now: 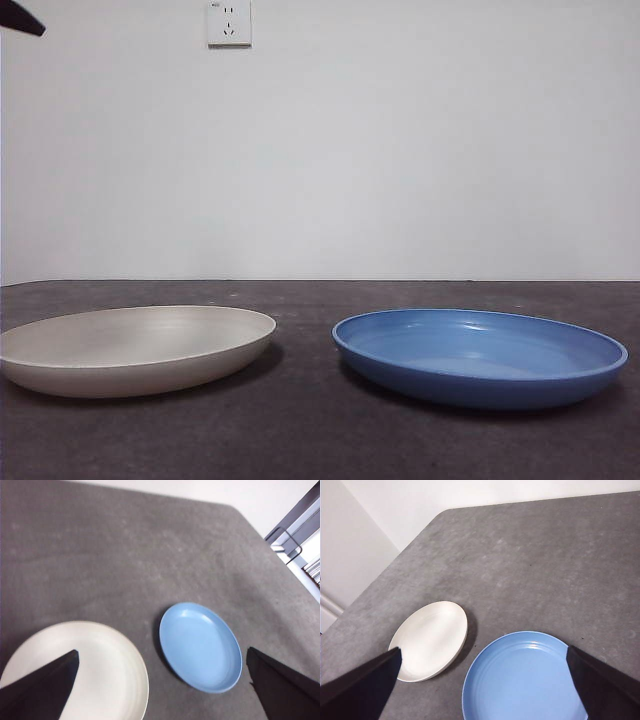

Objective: Pick up the white plate, put it on the blue plate, put it on desk

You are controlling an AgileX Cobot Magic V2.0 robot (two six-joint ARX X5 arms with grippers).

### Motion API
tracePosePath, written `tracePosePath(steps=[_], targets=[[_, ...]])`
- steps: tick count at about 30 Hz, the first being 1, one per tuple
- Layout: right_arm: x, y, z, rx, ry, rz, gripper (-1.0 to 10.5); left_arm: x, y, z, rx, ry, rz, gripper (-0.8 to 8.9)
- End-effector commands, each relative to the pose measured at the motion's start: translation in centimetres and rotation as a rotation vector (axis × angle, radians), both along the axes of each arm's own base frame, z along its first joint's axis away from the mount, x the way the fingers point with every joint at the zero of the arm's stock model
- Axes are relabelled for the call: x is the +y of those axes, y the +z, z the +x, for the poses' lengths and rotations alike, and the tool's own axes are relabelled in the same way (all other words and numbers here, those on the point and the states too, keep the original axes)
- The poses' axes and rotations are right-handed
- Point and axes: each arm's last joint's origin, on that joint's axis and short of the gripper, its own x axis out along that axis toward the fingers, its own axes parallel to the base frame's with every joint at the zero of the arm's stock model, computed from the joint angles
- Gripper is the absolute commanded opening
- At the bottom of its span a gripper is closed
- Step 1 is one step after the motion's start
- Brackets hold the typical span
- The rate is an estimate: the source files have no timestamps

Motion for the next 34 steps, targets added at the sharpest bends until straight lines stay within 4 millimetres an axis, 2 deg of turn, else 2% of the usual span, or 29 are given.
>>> tracePosePath(steps=[1, 10, 19, 28, 34], targets=[[0.0, 0.5, 0.0, -0.012, 0.008, -0.002, 5.7, 0.3, 0.2, 0.6, 0.029, 0.021, 0.0, 6.25], [0.5, 0.3, -0.1, 0.007, 0.041, -0.001, 5.7, 1.5, -3.0, 3.6, 0.286, 0.099, 0.026, 6.24], [1.0, 0.3, -0.3, 0.011, 0.076, -0.002, 5.7, 2.7, -7.8, 7.9, 0.544, 0.147, 0.037, 6.23], [1.3, 0.3, -0.3, 0.011, 0.103, -0.002, 5.7, 3.2, -12.2, 11.0, 0.686, 0.139, 0.036, 6.21], [1.4, 0.3, -0.4, 0.011, 0.111, -0.003, 5.7, 3.3, -14.3, 12.3, 0.738, 0.138, 0.039, 6.21]])
